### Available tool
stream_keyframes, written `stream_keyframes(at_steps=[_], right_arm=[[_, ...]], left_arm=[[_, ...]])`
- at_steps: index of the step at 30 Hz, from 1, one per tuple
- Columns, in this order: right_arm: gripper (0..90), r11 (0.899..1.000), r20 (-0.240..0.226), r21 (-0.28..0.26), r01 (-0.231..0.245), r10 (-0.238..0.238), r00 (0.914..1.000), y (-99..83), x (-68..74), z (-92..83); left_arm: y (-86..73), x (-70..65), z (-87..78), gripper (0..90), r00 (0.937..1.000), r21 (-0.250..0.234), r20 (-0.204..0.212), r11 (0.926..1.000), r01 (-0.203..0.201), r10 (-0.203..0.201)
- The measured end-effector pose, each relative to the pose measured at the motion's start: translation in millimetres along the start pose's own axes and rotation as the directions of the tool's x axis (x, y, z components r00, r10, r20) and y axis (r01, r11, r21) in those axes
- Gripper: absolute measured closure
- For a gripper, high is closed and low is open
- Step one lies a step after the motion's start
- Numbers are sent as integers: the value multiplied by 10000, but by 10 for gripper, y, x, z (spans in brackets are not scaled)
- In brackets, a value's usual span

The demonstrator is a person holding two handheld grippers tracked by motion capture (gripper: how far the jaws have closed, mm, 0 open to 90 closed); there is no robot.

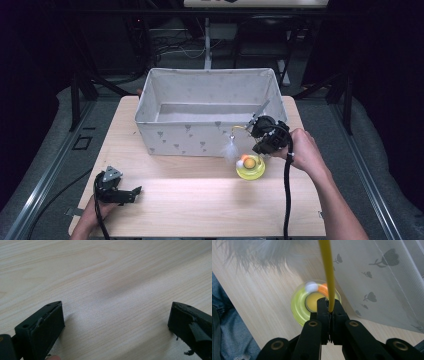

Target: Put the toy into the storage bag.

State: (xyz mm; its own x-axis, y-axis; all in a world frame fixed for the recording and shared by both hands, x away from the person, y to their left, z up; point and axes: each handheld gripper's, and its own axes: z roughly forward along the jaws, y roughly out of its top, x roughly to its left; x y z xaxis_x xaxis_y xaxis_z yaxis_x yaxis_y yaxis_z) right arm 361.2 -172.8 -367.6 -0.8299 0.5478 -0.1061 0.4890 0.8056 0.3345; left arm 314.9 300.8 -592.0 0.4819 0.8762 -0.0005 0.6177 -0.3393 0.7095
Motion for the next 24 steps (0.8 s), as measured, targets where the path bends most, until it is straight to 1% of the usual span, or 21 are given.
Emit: stream_keyframes(at_steps=[1, 3, 4, 13, 21, 24], right_arm=[[882, 10000, -87, -66, -38, 38, 10000, 3, 1, -4], [882, 9999, -38, -110, -3, 2, 10000, 20, 1, -37], [882, 9999, -96, -130, 12, -13, 10000, 28, 0, -50], [882, 9998, 48, -163, 89, -88, 9999, 93, -21, -170], [882, 9997, 30, -253, 68, -67, 10000, 127, -28, -252], [883, 9997, 87, -235, 110, -108, 9999, 138, -36, -296]], left_arm=[[0, 0, 0, 4, 10000, -1, -1, 10000, 0, 0], [0, 0, 0, 5, 10000, 1, -7, 10000, -1, 1], [0, 0, 0, 5, 10000, 1, -7, 10000, 0, 0], [0, 0, 0, 5, 10000, 1, -1, 10000, 0, 0], [0, 1, 0, 5, 10000, -3, -3, 10000, -3, 3], [0, 0, 0, 5, 10000, -5, -4, 10000, -2, 2]])
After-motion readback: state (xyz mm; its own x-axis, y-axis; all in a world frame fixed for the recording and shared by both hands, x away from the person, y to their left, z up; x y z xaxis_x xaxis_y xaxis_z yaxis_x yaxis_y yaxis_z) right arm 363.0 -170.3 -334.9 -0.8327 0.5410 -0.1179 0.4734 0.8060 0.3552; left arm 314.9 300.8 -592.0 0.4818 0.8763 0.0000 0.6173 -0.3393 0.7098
